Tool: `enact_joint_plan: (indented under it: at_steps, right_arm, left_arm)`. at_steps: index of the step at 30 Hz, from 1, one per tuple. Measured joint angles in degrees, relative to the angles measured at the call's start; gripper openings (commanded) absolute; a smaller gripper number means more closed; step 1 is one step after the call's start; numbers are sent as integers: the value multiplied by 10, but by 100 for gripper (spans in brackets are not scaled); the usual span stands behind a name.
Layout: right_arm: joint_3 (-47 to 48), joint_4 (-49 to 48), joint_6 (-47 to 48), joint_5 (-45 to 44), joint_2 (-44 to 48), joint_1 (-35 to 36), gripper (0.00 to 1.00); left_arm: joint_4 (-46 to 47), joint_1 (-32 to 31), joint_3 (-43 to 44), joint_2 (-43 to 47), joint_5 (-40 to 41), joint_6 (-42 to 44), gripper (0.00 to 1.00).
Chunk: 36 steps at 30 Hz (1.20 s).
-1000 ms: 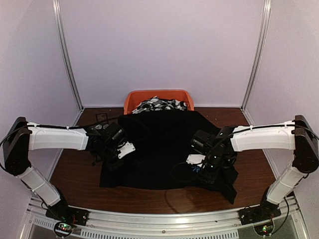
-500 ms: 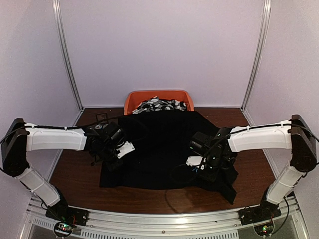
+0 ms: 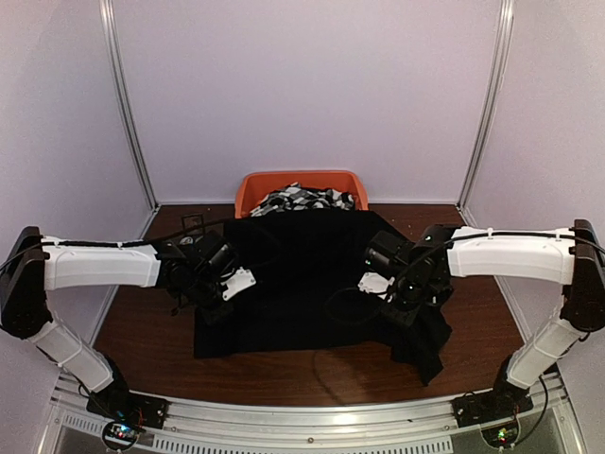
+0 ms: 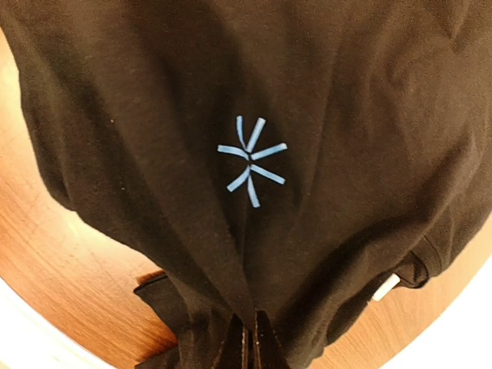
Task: Pin the brooch onto the clothing
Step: Adjust the crumpled clothing at the center of the board, then pick up the brooch from the brooch box.
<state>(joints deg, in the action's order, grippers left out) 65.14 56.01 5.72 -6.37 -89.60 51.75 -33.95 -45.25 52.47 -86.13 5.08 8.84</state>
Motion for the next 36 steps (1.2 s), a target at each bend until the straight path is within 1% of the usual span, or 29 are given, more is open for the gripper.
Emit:
enact_joint_plan:
  at_steps: [4, 7, 9, 10, 11, 12, 13, 14, 19, 22, 24, 26, 29, 31, 35, 36]
  right_arm:
    - [2, 7, -3, -15, 0, 0, 7]
    - [3, 13, -4, -16, 0, 0, 10]
    - [3, 15, -3, -16, -2, 0, 13]
    - [4, 17, -2, -15, -5, 0, 16]
    - [6, 18, 0, -14, -9, 0, 20]
    - [7, 19, 0, -12, -13, 0, 26]
    - [10, 22, 2, -11, -17, 0, 29]
    - [11, 23, 4, -10, -19, 0, 32]
    - [21, 32, 6, -6, -18, 0, 52]
    - [28, 32, 5, -6, -5, 0, 61]
    - [36, 31, 2, -11, 11, 0, 70]
    - [45, 23, -1, -22, 29, 0, 79]
    - [54, 0, -13, -52, 57, -3, 98]
    - [56, -25, -18, -79, 79, -8, 100]
    - [46, -99, -46, -124, 129, -24, 100]
    - [35, -125, -56, -134, 149, -28, 100]
  left_arm:
    - [-2, -3, 0, 0, -1, 0, 0]
    - [-4, -6, 0, 0, -2, 0, 0]
    - [-5, -7, 1, -1, -2, 0, 4]
    - [-5, -7, 2, -1, -2, 0, 8]
    - [-6, -7, 3, -1, -2, -1, 17]
    - [-6, -7, 3, -1, -1, 0, 20]
    - [-7, -7, 5, -1, -2, -1, 23]
    - [-8, -7, 6, -1, -1, -3, 28]
    - [-8, -7, 10, 8, 0, -10, 67]
    - [-8, -7, 11, 39, 1, -16, 79]
    - [-5, -7, 13, 71, 11, -19, 96]
    - [5, -7, 14, 105, 43, -28, 98]
    - [26, 7, 23, 136, 95, -54, 98]
    - [35, 46, 42, 136, 108, -83, 98]
    - [66, 180, 96, 108, 108, -159, 98]
    - [73, 202, 107, 98, 111, -172, 98]
